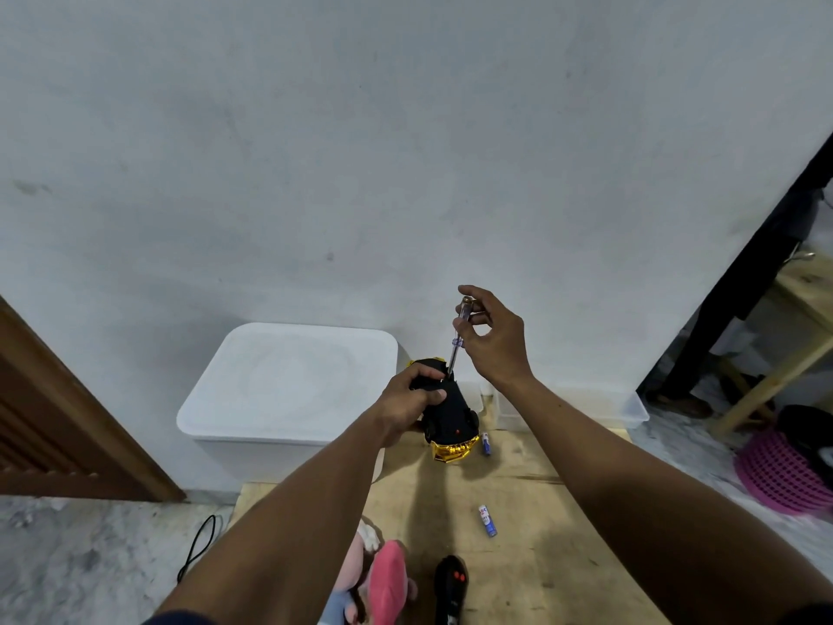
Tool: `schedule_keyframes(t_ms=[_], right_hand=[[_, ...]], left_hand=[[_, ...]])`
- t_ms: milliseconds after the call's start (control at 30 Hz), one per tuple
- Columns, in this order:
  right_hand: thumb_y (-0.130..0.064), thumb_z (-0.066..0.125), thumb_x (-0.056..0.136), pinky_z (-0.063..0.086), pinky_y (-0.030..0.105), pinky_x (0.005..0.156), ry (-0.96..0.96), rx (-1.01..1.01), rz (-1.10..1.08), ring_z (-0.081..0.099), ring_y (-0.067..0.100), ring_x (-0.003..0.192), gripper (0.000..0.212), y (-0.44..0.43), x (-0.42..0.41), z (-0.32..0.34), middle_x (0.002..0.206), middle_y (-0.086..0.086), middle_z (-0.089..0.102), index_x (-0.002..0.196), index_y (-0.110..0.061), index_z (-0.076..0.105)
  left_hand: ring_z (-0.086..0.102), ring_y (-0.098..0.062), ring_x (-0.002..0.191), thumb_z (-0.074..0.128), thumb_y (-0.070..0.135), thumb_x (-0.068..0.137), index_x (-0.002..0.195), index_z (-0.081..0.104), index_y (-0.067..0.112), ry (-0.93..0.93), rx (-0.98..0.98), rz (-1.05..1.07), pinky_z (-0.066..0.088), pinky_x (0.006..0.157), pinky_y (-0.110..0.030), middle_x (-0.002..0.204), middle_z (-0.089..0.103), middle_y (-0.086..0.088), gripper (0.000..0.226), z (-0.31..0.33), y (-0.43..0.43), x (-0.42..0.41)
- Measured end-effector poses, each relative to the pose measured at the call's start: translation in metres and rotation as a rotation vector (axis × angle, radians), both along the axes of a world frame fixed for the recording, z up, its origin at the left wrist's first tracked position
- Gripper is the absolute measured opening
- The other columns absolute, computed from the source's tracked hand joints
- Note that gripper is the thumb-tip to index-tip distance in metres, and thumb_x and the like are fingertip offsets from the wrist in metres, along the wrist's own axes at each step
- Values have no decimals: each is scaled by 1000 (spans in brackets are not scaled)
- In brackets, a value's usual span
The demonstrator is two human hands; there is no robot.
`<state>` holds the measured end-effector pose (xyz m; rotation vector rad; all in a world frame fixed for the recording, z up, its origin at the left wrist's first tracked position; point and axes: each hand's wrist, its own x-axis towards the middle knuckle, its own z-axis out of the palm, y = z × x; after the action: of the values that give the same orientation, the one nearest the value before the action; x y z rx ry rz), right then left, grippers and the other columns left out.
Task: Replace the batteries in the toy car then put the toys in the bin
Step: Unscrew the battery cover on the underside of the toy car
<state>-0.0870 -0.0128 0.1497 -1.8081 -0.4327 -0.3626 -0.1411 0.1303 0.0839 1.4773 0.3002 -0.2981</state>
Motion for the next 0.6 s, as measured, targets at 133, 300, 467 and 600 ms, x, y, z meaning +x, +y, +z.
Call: schedule_keyframes(t_ms=[133,300,467,600], right_hand=[[3,66,87,49,6,60,7,-1,-14,69,23,86,38,0,2,-1,99,9,68,122,-12,65],[-7,70,86,60,35,76,9,-7,-59,69,9,82,36,1,7,-1,93,-11,69,118,-23,65],[-6,70,87,61,41,75,27,3,-46,68,9,84,37,4,7,-2,95,-10,69,119,-23,65],[-1,67,88,55,17,72,12,12,-46,69,15,86,38,4,7,-3,99,-1,70,122,-16,65]], left_hand=[[59,-30,110,61,3,93,115,62,21,8,-8,-16,59,78,-43,123,60,-10,28,0,1,1],[58,-31,116,61,4,93,118,64,22,25,-15,-19,59,80,-43,125,60,-10,31,1,2,3],[60,-31,115,60,4,94,116,64,22,33,-30,-18,56,82,-44,123,63,-9,29,1,-1,6],[61,-29,110,61,5,93,112,65,25,33,-30,-14,55,83,-43,119,64,-8,27,1,-2,7]])
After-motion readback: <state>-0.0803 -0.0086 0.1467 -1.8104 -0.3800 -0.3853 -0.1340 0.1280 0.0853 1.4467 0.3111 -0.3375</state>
